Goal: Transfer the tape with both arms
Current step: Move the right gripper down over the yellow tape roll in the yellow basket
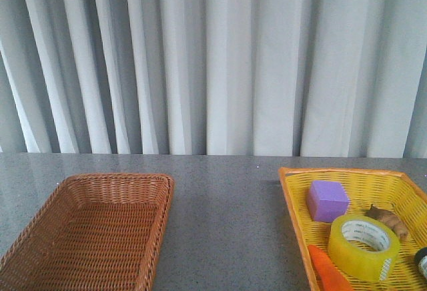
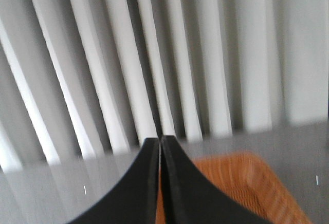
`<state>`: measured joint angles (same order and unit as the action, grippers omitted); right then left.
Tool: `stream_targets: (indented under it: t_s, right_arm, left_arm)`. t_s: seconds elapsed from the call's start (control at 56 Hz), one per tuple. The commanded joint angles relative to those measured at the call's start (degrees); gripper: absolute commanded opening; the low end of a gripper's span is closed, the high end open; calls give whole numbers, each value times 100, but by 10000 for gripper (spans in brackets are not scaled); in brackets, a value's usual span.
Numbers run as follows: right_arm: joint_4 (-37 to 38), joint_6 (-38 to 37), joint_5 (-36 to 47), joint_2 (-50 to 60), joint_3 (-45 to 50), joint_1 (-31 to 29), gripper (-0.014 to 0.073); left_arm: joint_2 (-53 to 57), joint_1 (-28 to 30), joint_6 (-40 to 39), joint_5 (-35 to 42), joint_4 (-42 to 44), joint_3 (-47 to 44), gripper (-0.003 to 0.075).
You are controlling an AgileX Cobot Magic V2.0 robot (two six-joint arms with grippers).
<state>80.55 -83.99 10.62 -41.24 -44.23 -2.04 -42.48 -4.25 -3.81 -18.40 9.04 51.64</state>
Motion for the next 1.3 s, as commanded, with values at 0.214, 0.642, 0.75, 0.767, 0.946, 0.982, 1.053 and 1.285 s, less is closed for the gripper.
stream_targets:
  t_s: [0.214, 0.642, 0.75, 0.767, 0.946, 0.982, 1.053, 1.285]
  right_arm:
    - [2133, -1763, 777, -1202, -194, -32, -7]
    - [2148, -2067, 51, -1267, -194, -32, 0]
    - [2148, -2028, 35, -1346, -194, -32, 32]
    - [2148, -2020, 42, -1371, -194, -32, 42]
    - [2148, -2015, 57, -1623, -194, -32, 210]
    - [2148, -2015, 62, -1680, -194, -32, 267]
    - [2148, -2015, 93, -1744, -194, -32, 374]
    - [2148, -1992, 192, -1829, -194, -32, 585]
  left_arm:
    - [-1082, -42, -114, 425, -508, 329, -6]
    - [-1104, -42, -119, 445, -657, 329, -6]
    - [-1209, -42, -119, 428, -650, 329, -4]
    - [-1239, -42, -119, 412, -650, 329, -4]
    - [-1418, -42, -119, 402, -636, 329, 15]
    - [-1448, -42, -119, 393, -636, 329, 24]
    - [-1514, -42, -119, 347, -643, 329, 44]
    - [-1681, -42, -146, 266, -643, 329, 179]
